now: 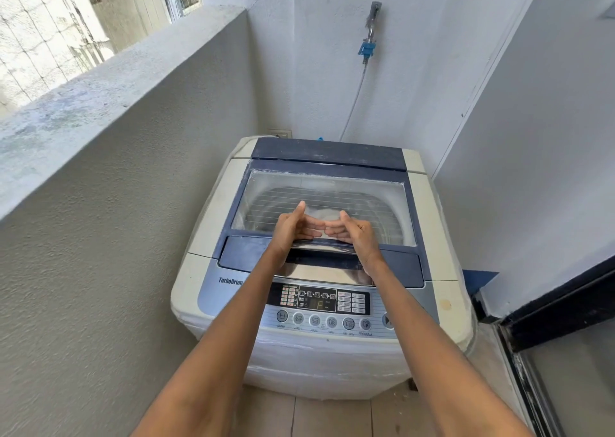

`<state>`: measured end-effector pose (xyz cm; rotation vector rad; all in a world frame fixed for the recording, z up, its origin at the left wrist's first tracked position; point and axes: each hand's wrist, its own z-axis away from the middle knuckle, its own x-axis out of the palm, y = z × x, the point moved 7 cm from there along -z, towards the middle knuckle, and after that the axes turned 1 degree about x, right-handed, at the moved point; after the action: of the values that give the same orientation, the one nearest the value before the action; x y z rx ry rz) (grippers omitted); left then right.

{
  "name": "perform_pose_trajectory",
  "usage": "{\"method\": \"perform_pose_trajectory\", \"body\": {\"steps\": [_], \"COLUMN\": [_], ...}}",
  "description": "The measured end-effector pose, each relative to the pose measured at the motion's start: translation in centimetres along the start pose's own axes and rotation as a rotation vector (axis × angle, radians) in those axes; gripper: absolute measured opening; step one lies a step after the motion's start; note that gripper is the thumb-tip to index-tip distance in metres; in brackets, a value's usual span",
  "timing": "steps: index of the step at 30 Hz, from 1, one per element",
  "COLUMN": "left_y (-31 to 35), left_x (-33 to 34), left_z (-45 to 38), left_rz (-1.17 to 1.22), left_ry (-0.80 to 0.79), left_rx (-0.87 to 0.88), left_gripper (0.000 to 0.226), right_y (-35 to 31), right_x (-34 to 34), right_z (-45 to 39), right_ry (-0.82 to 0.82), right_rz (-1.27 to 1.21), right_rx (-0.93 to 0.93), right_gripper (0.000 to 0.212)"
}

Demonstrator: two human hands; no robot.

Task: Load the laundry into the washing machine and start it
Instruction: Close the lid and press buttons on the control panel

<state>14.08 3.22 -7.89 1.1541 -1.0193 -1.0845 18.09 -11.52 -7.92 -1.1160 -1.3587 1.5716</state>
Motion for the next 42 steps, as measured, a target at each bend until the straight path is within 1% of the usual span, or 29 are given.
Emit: {"method": "perform_pose_trajectory", "body": {"steps": [8, 13, 17, 23, 29, 37, 42], "left_y": [0.1, 0.0, -0.1, -0.2, 0.0, -0.4, -0.5], "left_x": [0.1, 0.1, 0.1, 0.0, 0.1, 0.2, 0.0], "left_z": [0.2, 0.1, 0.0, -0.3, -0.3, -0.5, -0.9], "left_rz": [0.005, -0.001, 0.002, 0.023, 0.014, 0.026, 0.01], "left_ry": [0.027, 0.034, 0.052, 0.015, -0.065, -0.095, -0.084], "left_rx": [-0.007, 0.005, 0.018, 0.0, 0.017, 0.02, 0.022], "left_gripper": [0.062, 0.063, 0.061, 0.057, 0.057, 0.055, 0.055], "right_y": [0.1, 0.3, 0.3, 0.2, 0.0, -0.1, 0.4], "right_x": [0.0, 0.0, -0.1, 0.0, -0.1, 0.0, -0.1], "right_z": [-0.1, -0.2, -0.2, -0.3, -0.4, -0.2, -0.5], "right_ry": [-0.008, -0.016, -0.005, 0.047, 0.09, 0.136, 0.139], "right_rz": [0.003, 0.046, 0.024, 0.021, 0.001, 0.005, -0.004], "right_rx": [-0.015, -0.028, -0.022, 0.008, 0.043, 0.047, 0.075], "right_gripper": [0.041, 0.041, 0.041, 0.04, 0.044, 0.045, 0.046]}}
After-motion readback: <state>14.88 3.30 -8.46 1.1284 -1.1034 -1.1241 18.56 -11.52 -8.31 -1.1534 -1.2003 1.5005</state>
